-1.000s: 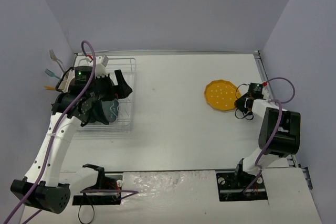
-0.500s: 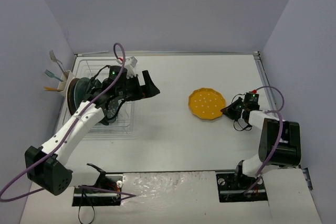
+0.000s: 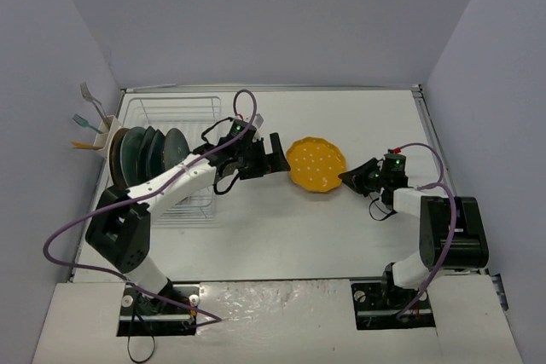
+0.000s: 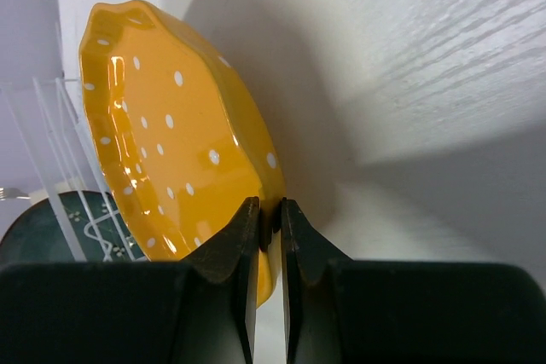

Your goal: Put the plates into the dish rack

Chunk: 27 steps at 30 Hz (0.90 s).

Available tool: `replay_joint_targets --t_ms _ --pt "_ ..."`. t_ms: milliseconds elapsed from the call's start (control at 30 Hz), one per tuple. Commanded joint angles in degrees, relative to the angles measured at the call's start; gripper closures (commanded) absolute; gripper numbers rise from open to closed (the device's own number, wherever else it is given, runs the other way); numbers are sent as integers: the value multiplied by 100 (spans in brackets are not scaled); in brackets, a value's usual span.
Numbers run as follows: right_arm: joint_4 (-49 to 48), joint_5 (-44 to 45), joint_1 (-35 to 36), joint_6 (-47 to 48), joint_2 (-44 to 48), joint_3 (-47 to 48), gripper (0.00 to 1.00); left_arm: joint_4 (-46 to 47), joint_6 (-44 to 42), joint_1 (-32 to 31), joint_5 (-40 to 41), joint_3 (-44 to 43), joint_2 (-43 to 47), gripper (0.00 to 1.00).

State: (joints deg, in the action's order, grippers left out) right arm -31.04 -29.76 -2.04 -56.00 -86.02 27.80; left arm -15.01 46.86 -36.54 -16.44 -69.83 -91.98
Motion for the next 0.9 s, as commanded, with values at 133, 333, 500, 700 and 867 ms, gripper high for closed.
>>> replay_joint_targets --t_ms 133,333,500,700,867 --pt "-1722 -779 144 -816 180 211 100 609 380 -73 62 -710 -513 3" --pt "-2085 -982 168 -1038 157 164 100 639 505 -73 44 -1131 -913 3" --pt "-2253 -1097 168 -1191 209 127 100 885 689 -67 64 -1267 -1055 4" --pt "-2459 -1238 168 -1360 278 41 100 1214 951 -69 53 -1248 -1133 16" --pt "-2640 -1329 168 -1499 305 -20 100 1404 1032 -73 44 -1226 -1113 38"
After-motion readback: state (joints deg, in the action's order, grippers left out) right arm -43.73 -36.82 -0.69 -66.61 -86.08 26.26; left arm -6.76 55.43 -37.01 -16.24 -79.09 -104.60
